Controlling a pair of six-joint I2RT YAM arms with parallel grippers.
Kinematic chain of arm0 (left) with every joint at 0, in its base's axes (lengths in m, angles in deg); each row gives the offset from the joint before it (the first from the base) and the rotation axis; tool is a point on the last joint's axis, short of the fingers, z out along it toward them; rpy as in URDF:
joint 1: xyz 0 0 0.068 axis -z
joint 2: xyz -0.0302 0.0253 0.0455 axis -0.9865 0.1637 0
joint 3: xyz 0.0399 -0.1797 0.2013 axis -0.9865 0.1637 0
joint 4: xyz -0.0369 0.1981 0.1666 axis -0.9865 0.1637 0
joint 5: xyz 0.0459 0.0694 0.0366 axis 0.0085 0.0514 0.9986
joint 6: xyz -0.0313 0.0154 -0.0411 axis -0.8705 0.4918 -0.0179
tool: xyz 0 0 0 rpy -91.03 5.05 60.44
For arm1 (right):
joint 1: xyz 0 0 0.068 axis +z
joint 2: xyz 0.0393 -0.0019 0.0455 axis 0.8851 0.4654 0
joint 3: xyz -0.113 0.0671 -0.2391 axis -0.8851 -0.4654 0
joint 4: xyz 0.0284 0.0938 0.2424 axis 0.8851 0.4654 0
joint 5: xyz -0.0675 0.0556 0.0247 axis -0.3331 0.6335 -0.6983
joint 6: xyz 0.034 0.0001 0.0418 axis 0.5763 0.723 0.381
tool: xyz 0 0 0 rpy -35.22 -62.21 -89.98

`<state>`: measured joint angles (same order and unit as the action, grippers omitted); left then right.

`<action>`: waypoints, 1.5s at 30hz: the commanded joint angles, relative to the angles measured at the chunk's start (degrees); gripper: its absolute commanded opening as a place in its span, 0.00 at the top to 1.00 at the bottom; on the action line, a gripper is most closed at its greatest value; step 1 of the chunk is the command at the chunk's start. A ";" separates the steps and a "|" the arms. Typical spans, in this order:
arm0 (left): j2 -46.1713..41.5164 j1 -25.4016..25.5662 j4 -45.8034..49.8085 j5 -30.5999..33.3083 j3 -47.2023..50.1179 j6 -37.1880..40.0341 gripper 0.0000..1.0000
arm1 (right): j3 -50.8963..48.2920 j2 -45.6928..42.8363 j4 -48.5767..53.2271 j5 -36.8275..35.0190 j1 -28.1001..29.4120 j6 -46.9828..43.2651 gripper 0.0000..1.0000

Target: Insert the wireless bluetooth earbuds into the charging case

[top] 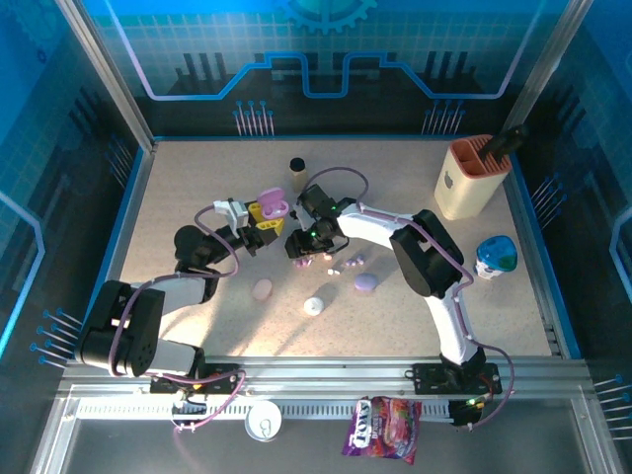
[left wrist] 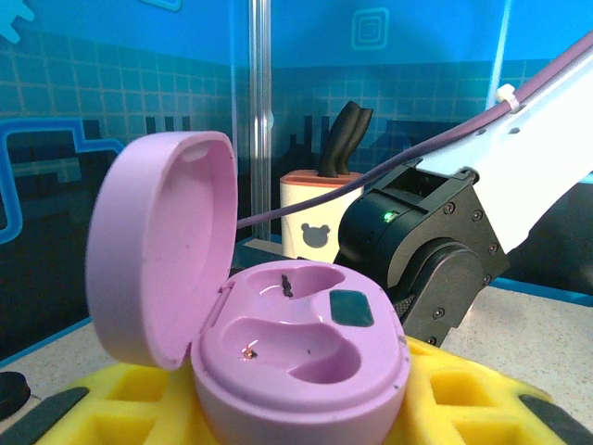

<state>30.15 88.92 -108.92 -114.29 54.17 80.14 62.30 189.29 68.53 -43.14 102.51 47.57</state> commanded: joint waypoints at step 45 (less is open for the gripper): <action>-0.93 -0.82 -1.88 -0.73 0.81 -0.49 0.63 | -1.66 -2.74 4.15 2.33 -2.80 -1.62 0.50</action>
<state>30.15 88.61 -108.92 -114.33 54.17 80.14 58.52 183.72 70.28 -41.55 100.44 47.18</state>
